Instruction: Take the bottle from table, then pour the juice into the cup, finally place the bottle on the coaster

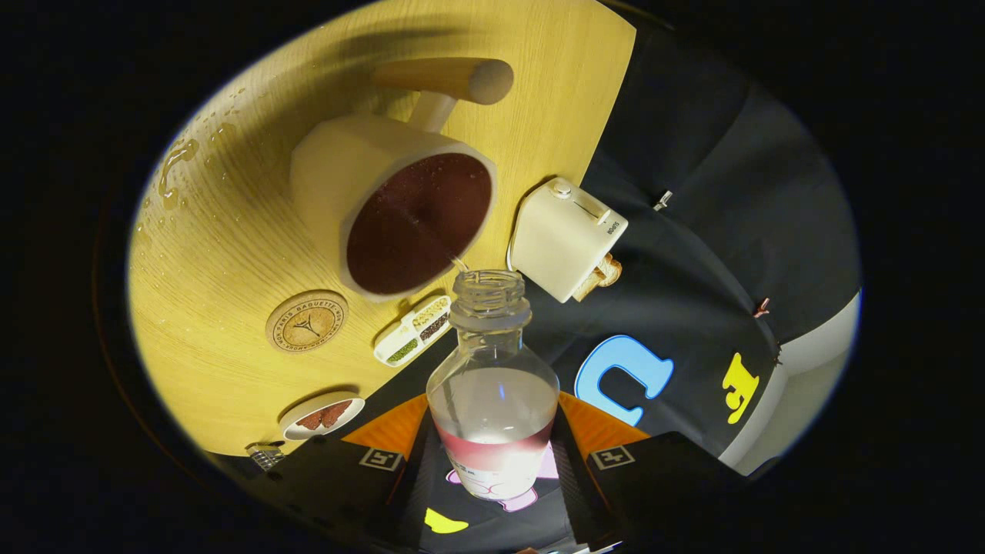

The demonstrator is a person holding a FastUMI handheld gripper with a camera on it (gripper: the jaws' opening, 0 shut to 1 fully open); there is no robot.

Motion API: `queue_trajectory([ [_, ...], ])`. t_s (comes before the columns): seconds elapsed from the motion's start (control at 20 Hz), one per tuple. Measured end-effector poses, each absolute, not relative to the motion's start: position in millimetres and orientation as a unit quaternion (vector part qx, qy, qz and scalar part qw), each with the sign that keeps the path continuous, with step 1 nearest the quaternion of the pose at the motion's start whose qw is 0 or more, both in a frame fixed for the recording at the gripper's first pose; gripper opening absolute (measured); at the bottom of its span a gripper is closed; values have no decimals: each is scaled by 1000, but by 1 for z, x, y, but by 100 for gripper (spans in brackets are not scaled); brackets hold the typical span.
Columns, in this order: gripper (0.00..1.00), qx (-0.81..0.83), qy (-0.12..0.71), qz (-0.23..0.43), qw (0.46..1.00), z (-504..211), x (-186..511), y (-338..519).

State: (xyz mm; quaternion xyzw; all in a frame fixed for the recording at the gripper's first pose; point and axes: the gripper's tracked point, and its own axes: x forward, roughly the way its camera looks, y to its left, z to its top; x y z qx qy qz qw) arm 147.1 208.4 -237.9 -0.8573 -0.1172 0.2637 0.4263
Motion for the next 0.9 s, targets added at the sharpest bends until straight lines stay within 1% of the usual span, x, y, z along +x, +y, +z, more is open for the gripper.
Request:
queue_trajectory([
  [0.15,73,-863,-119,264,414,-236,145,211],
  [0.9,73,-872,-97,256,406,-231,139,209],
])
